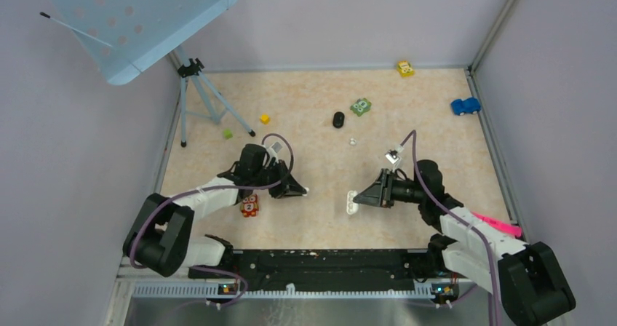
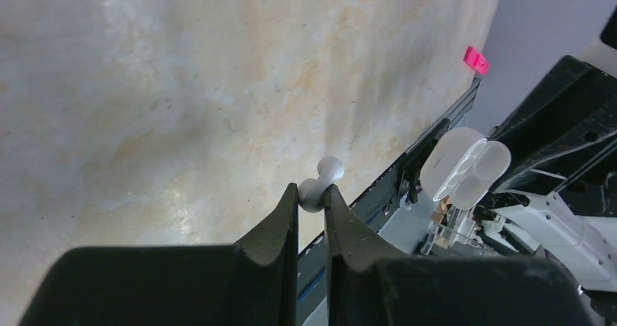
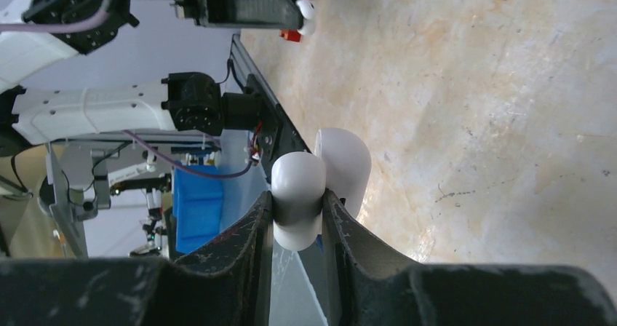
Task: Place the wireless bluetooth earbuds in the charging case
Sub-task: Place the right earbud at the center of the board, then pick up the right earbud from the center of the board.
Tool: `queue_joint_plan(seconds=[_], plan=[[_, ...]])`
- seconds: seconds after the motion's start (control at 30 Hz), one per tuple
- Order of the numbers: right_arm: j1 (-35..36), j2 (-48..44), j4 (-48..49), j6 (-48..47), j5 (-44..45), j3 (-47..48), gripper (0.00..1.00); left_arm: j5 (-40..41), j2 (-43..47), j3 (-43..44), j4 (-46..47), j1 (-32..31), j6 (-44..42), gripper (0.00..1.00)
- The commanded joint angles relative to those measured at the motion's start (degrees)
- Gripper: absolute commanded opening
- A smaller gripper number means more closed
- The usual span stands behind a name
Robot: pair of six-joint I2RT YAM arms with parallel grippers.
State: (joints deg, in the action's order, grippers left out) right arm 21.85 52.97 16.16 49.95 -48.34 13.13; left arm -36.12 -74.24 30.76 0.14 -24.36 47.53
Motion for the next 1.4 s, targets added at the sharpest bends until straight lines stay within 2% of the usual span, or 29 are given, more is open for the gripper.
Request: queue_joint_plan(seconds=[0.0,0.13,0.4,0.5,0.63,0.77,1.0,1.13,1.37], plan=[[-0.2,1.1,3.2,2.4,4.1,-0.5,0.0,4.5,-1.6,-2.8,8.7,0.0,5.1,0.07],[-0.2,1.5,1.9,3.2,7.9,-0.6,0.0,11.2,-2.2,-4.1,8.7,0.4,1.9,0.09],[-0.2,2.3,2.9,3.5,8.0,-0.5,0.0,11.8,-4.4,-8.0,15.6,0.4,3.9,0.15],[-0.2,1.6,3.0,4.2,8.5,-1.1,0.0,10.2,-6.7,-8.8,16.7,0.4,4.4,0.28],[-0.2,0.6,2.9,4.6,8.7,-1.6,0.0,9.8,-8.6,-9.0,16.1,0.2,4.9,0.34],[-0.2,0.5,2.1,4.4,8.6,-1.5,0.0,10.8,-7.5,-8.0,13.3,0.2,3.2,0.42],[-0.1,1.1,2.9,4.5,8.3,-1.5,0.0,13.1,-7.7,-4.8,7.0,0.2,-1.9,0.37],[-0.1,1.1,2.8,4.6,8.0,-1.5,0.0,14.6,-7.9,-1.5,1.4,0.1,-6.4,0.4],[-0.2,1.2,2.8,4.7,7.8,-1.9,0.0,13.9,-4.9,2.7,-7.6,-0.1,-13.8,0.6]])
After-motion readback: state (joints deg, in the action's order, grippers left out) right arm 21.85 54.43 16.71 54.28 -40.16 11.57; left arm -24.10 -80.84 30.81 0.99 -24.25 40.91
